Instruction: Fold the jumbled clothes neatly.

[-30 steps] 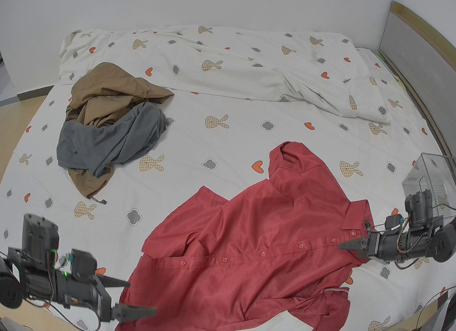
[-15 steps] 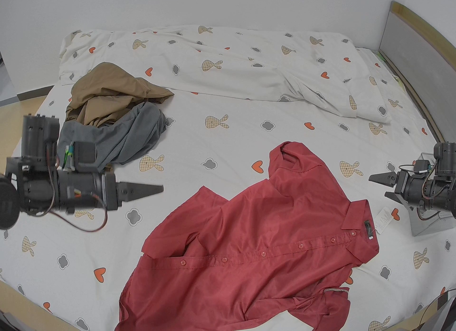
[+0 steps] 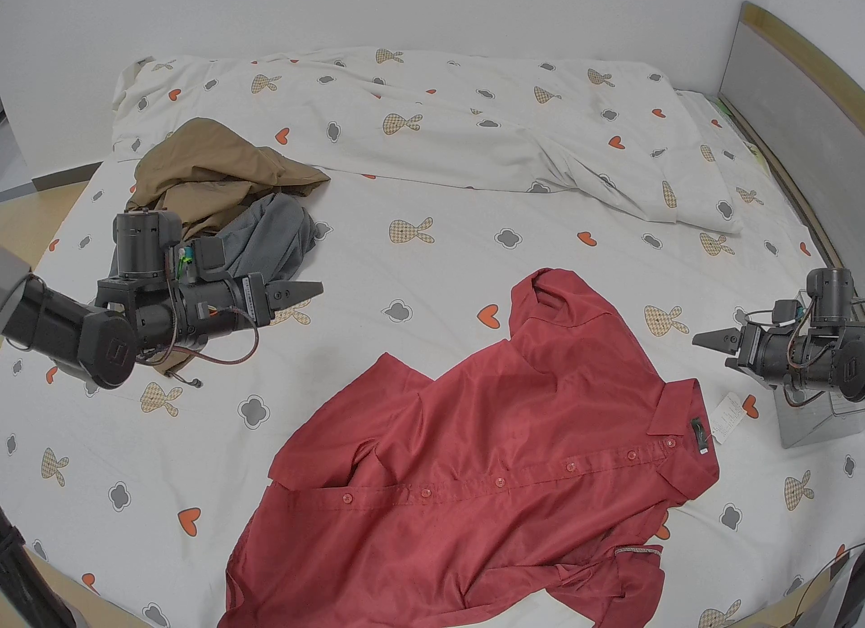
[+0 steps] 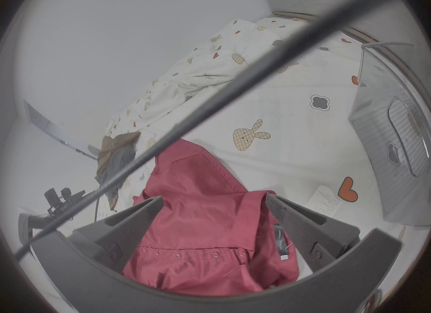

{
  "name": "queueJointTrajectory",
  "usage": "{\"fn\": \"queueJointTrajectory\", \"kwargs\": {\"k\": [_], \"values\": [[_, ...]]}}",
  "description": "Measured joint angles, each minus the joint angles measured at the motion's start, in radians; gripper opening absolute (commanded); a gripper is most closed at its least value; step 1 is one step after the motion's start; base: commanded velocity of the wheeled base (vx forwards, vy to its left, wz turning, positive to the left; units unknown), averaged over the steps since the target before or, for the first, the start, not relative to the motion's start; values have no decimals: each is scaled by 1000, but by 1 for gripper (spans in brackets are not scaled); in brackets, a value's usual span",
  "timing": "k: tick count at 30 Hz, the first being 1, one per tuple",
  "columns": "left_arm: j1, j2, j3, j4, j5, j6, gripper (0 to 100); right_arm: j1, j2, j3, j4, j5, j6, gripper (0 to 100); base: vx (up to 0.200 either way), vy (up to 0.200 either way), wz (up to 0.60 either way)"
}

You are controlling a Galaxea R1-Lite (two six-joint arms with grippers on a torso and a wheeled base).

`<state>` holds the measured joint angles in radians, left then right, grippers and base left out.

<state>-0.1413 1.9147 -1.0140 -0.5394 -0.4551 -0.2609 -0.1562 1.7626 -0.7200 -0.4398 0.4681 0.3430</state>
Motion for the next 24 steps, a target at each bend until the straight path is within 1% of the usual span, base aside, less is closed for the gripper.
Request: {"fn": "queueJointTrajectory", "kwargs": {"k": [2, 4, 6, 9, 12, 17, 24], "values": [[13, 35, -15, 1, -110, -19, 100, -3, 18, 5, -4, 11, -23, 100, 0, 0, 0], [26, 73, -33, 3, -238, -37, 100, -5, 35, 11, -10, 27, -45, 100, 0, 0, 0], [39, 110, -53, 4, -337, -53, 100, -8, 48, 17, -14, 41, -63, 100, 0, 0, 0], [56, 176, -87, 7, -431, -65, 100, -11, 64, 27, -20, 59, -83, 100, 0, 0, 0], [61, 239, -124, 10, -454, -57, 100, -16, 78, 39, -24, 70, -96, 100, 0, 0, 0], [64, 334, -181, 11, -458, -27, 100, -18, 89, 63, -29, 82, -102, 100, 0, 0, 0], [49, 418, -213, 12, -459, -4, 100, -19, 92, 77, -31, 87, -103, 100, 0, 0, 0]]}}
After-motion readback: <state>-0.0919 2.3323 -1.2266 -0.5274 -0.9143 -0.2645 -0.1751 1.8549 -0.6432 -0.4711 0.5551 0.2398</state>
